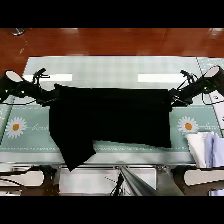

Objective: Fold the shirts.

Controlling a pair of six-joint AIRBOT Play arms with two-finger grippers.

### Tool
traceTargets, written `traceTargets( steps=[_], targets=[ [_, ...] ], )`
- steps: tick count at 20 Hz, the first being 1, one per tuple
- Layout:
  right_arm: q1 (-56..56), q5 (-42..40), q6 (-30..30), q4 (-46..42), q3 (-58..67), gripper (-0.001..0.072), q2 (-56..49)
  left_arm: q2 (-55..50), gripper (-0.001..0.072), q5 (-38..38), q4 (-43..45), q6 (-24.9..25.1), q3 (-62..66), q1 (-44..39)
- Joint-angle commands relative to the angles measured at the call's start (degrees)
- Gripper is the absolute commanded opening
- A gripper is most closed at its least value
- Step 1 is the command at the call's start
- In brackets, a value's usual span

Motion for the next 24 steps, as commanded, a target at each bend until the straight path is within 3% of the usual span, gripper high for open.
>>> traceTargets(
  steps=[1,4,6,9,14,18,24],
  targets=[
    [-0.2,3.0,-1.3,3.4,-0.1,0.0622,0.9,0.5,0.0702,-5.9,2.3,-4.2,1.5,0.9],
    [-1.6,2.8,-0.5,-1.0,-0.8,0.0620,5.7,5.4,0.0703,-10.1,2.9,-2.4,-1.2,4.9],
    [-3.5,-2.1,0.7,-3.8,-6.3,0.0620,12.0,10.6,0.0703,-10.2,8.2,-3.2,-8.1,8.8],
    [-5.8,-12.2,-0.5,4.5,-22.0,0.0620,24.2,16.1,0.0702,-9.2,13.6,-4.6,-20.2,15.5],
    [-5.7,-15.5,-6.4,21.0,-38.0,0.0620,35.6,21.4,0.0701,-5.4,-2.8,3.1,-31.6,24.7],
    [-5.7,-15.3,-6.6,22.8,-38.9,0.0620,37.3,21.1,0.0701,-3.5,-3.0,3.9,-37.0,20.2],
    [-7.6,-15.9,-6.6,26.8,-38.1,0.0620,37.3,21.2,0.0700,-4.5,-12.1,7.7,-41.2,10.9]
  ],
)
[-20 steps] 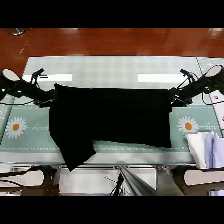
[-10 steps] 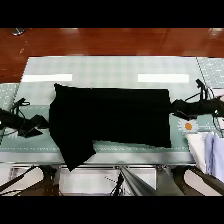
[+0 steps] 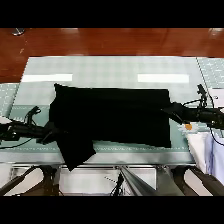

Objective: Fold the shirts.

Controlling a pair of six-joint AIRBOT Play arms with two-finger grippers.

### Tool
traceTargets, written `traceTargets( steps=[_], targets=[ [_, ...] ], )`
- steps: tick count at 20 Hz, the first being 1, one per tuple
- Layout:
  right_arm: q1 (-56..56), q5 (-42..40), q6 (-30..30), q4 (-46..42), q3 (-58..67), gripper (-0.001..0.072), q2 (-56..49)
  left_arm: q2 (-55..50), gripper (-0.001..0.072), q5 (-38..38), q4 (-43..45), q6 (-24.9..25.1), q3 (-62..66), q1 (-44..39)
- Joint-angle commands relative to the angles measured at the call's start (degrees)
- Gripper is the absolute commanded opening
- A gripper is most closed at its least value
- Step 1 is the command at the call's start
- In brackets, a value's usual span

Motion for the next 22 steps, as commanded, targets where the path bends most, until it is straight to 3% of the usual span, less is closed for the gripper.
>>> traceTargets(
  steps=[1,5,6,8,9,10,22],
  targets=[
    [-3.9,0.0,-0.2,2.1,1.3,0.0620,0.3,0.1,0.0700,-0.4,-3.8,1.8,-1.9,-5.7],
    [-18.3,7.2,0.1,-6.4,3.7,0.0620,0.3,0.1,0.0692,-0.9,-3.9,1.3,-1.9,-7.2],
    [-19.8,8.2,2.6,-11.8,3.6,0.0620,0.4,0.1,0.0603,-1.1,-3.9,1.3,-1.9,-7.2],
    [-20.1,9.8,6.4,-18.5,1.6,0.0620,0.7,0.2,0.0262,-2.8,-4.4,1.4,-1.9,-7.2],
    [-20.1,11.4,7.5,-19.8,-0.1,0.0620,0.7,0.4,0.0057,-4.0,-4.8,1.4,-1.9,-7.2],
    [-20.1,12.7,8.3,-20.1,-1.9,0.0620,0.7,0.9,0.0026,-4.5,-4.9,1.3,-1.9,-7.2],
    [-6.1,14.8,11.2,-25.8,-8.7,0.0620,-3.0,7.2,0.0025,-4.3,-4.9,0.9,-1.9,-7.1]
  ],
)
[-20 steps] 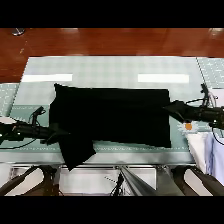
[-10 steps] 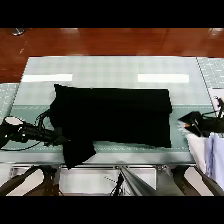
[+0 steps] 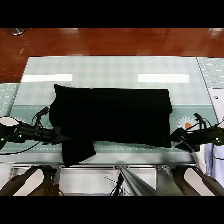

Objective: Fold the shirts.

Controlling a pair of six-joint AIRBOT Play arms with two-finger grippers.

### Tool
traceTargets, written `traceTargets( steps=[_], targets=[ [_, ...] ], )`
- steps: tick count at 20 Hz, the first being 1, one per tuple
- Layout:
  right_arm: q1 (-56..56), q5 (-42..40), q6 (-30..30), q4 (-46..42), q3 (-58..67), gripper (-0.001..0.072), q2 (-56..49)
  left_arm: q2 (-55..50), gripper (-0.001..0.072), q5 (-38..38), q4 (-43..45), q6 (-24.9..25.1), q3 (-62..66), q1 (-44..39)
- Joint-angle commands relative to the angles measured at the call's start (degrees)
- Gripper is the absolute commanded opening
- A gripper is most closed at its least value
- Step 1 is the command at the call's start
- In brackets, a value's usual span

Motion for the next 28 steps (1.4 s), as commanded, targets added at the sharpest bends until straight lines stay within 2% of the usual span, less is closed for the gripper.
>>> traceTargets(
  steps=[1,5,6,7,9,10,14,18,22,25,28],
  targets=[
    [4.1,-0.3,0.6,-0.3,-0.4,0.0620,-2.5,0.4,0.0025,0.0,-0.2,0.1,0.0,0.0],
    [7.3,-5.1,-2.7,9.8,-0.4,0.0620,-4.8,0.4,0.0025,1.0,-2.3,0.1,0.0,0.0],
    [7.2,-5.6,-3.8,12.3,-0.3,0.0599,-5.2,0.4,0.0025,1.5,-3.1,0.1,0.0,0.0],
    [7.2,-5.6,-5.2,13.3,-0.1,0.0454,-5.3,0.4,0.0025,2.3,-3.3,0.1,0.0,0.0],
    [7.2,-4.5,-9.9,15.1,0.6,0.0021,-5.4,0.4,0.0025,3.5,-3.2,0.3,0.0,0.0],
    [7.2,-3.6,-11.1,15.2,1.7,0.0026,-5.4,0.4,0.0025,3.7,-3.1,0.3,0.2,0.0],
    [7.2,-3.2,-9.6,11.3,8.8,0.0025,-5.4,0.3,0.0026,4.0,-3.8,0.1,4.8,0.0],
    [7.2,-3.6,-9.2,11.3,18.0,0.0025,-9.4,-2.8,0.0026,11.2,-7.4,-2.1,12.9,0.0],
    [7.2,-5.6,-9.4,17.2,27.0,0.0025,-19.1,-15.2,0.0025,11.2,-15.1,-2.8,24.0,-1.2],
    [7.2,-5.8,-10.4,24.0,33.7,0.0025,-25.7,-24.7,0.0025,11.1,-15.6,-5.2,34.7,-4.1],
    [7.2,-5.7,-10.4,25.4,39.5,0.0025,-30.1,-32.3,0.0025,11.4,-14.8,-10.5,43.9,-6.2]
  ],
)
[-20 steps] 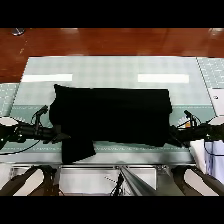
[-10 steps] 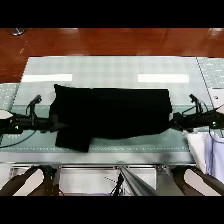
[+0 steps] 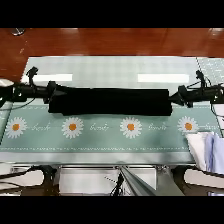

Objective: Fold the shirts.

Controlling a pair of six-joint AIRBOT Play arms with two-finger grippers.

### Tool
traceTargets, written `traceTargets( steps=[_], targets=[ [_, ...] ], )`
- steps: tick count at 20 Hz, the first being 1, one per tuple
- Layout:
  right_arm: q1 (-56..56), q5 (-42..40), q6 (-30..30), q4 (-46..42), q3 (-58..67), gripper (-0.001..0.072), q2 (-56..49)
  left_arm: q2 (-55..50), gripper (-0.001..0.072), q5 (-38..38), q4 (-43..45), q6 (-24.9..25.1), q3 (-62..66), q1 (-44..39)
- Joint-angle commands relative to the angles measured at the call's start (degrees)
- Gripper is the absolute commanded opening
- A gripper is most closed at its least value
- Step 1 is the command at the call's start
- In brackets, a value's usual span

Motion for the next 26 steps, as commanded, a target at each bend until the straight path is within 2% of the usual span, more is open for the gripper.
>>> traceTargets(
  steps=[1,5,8,9,10,11,12,13,15,17,19,21,22,24,26],
  targets=[
    [0.0,0.1,-0.3,2.5,7.2,0.0025,-5.8,-9.8,0.0025,-0.2,-0.6,-6.1,11.4,-2.4],
    [0.3,-0.8,-0.3,1.6,10.6,0.0025,-8.8,-17.7,0.0025,-2.1,-0.4,-7.4,20.3,-3.1],
    [2.4,-3.2,-0.3,1.7,10.7,0.0026,-10.7,-19.5,0.0027,-2.6,0.3,-7.1,21.2,-3.6],
    [3.4,-4.9,-0.3,1.5,10.7,0.0032,-11.3,-19.7,0.0134,-3.2,1.7,-7.1,21.2,-3.9],
    [4.1,-6.6,0.5,1.7,10.7,0.0255,-12.0,-19.8,0.0438,-4.5,3.0,-7.1,21.2,-4.0],
    [4.2,-7.4,1.4,1.9,10.7,0.0594,-12.3,-19.7,0.0701,-6.9,4.3,-7.1,21.5,-3.7],
    [4.0,-7.4,1.5,2.3,10.7,0.0625,-12.3,-19.7,0.0702,-10.1,6.2,-7.2,22.4,-2.8],
    [2.9,-5.9,2.0,2.1,11.3,0.0624,-12.1,-19.3,0.0702,-14.1,8.5,-7.4,23.3,-1.2],
    [-1.3,1.7,2.3,1.3,14.6,0.0622,-11.7,-16.3,0.0702,-20.2,12.8,-7.4,23.5,3.5],
    [-7.5,7.1,2.2,-0.9,16.0,0.0621,-9.9,-10.6,0.0702,-20.9,18.4,-7.3,21.9,9.4],
    [-12.2,8.3,2.3,-8.7,15.7,0.0621,-7.5,-3.3,0.0702,-14.9,22.4,-6.4,16.7,15.2],
    [-14.9,7.2,2.3,-11.6,12.6,0.0621,-6.3,6.7,0.0702,-2.5,19.3,-3.0,5.8,19.5],
    [-15.5,5.8,2.3,-10.8,10.2,0.0621,-6.3,12.6,0.0702,3.6,15.5,0.3,-1.3,20.3],
    [-14.8,0.5,2.2,-6.9,5.0,0.0621,-6.4,22.6,0.0702,10.8,7.9,8.3,-13.4,19.2],
    [-12.1,-2.2,0.2,-2.0,3.3,0.0621,-7.8,28.4,0.0702,12.5,3.7,11.7,-20.0,16.9]
  ],
)
